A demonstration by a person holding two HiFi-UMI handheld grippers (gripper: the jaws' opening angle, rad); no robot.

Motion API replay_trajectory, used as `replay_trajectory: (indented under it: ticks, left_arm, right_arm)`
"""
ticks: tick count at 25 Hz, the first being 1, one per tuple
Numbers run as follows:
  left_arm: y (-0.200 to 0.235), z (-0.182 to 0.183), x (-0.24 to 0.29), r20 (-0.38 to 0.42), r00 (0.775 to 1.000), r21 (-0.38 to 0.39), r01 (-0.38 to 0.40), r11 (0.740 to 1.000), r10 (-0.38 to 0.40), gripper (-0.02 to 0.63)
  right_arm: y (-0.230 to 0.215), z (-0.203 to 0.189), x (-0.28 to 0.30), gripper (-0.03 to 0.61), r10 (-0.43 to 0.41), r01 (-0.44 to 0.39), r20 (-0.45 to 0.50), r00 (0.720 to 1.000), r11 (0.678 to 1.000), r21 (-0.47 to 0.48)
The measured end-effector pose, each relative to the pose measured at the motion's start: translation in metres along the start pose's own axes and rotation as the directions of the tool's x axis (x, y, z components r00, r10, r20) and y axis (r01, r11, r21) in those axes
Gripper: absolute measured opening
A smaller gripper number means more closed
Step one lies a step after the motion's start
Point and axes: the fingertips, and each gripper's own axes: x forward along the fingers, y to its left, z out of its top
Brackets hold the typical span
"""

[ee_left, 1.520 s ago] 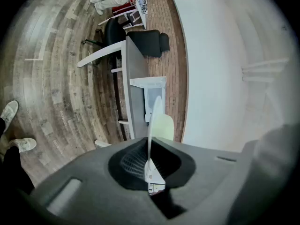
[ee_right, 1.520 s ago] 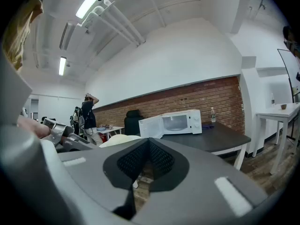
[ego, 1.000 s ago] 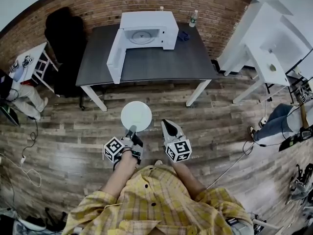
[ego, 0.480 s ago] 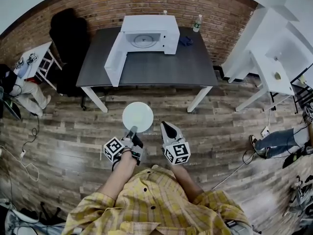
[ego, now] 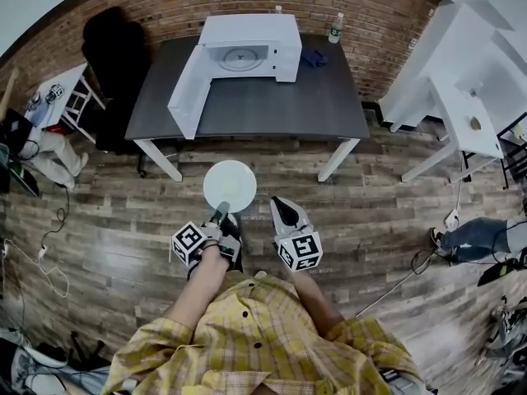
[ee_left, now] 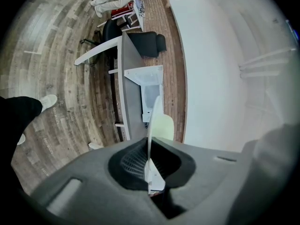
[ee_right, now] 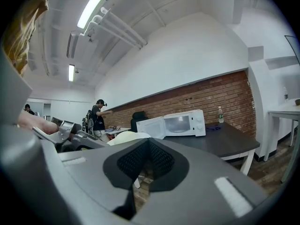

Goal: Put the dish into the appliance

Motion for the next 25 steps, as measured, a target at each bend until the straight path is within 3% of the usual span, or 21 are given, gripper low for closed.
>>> replay_trajectory:
  ticks: [13, 25]
  left_arm:
    - [-0.006, 0.035, 0.095, -0.015, 1.000, -0.007, 0.007, 1.000, -0.007, 0.009]
    - [-0.040, 0.113, 0.200, -0.048, 0.999, 0.006, -0.004, 1.000, 0.004, 0.009]
  right_arm:
    - [-0.055, 0.005, 0.079, 0.003, 0.017, -0.018, -0.034, 0.999, 1.000, -0.010]
    - [-0.100, 0.041, 0.199, 0.003, -0.003, 0.003, -0.031, 1.000, 1.000, 0.004]
